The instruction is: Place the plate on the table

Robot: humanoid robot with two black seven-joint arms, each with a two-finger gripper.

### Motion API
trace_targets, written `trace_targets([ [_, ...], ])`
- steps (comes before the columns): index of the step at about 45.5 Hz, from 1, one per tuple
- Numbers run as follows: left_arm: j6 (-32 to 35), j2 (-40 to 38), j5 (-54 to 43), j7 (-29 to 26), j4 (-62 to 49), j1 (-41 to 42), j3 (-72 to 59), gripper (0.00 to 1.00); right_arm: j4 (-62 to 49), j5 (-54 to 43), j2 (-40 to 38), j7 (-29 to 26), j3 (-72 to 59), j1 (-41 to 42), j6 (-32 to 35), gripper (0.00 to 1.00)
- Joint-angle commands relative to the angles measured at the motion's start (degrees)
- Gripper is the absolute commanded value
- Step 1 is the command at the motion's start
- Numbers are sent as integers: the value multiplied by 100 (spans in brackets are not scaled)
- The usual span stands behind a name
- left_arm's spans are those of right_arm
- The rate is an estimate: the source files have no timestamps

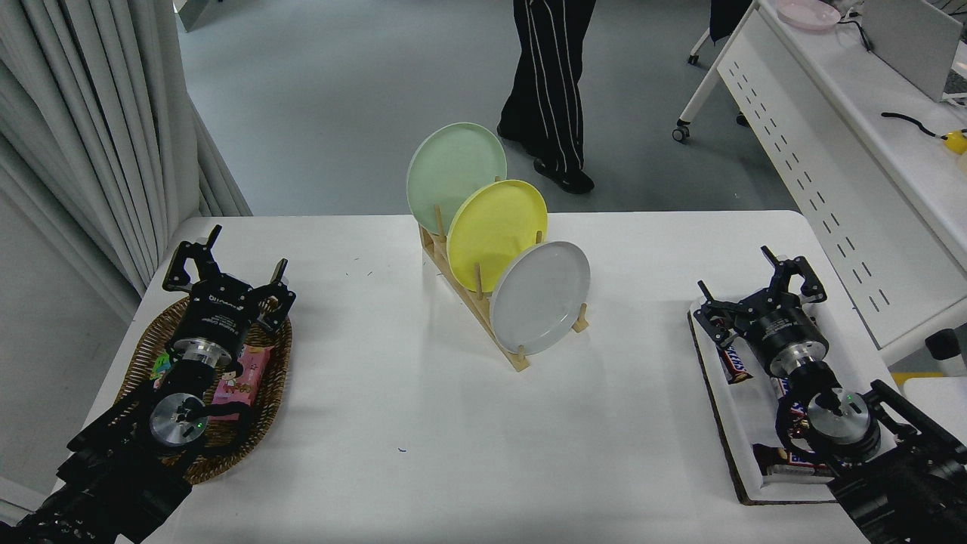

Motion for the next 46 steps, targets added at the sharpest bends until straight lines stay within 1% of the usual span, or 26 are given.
trace_targets([
  [1,0,4,-1,0,4,0,1,100,-11,0,17,0,-2,11,4,100],
  [27,0,4,-1,9,4,0,1,100,15,0,17,0,-19,3,-5,100],
  [46,0,4,-1,0,4,0,1,100,7,0,-36,-9,-54,178,13,100],
])
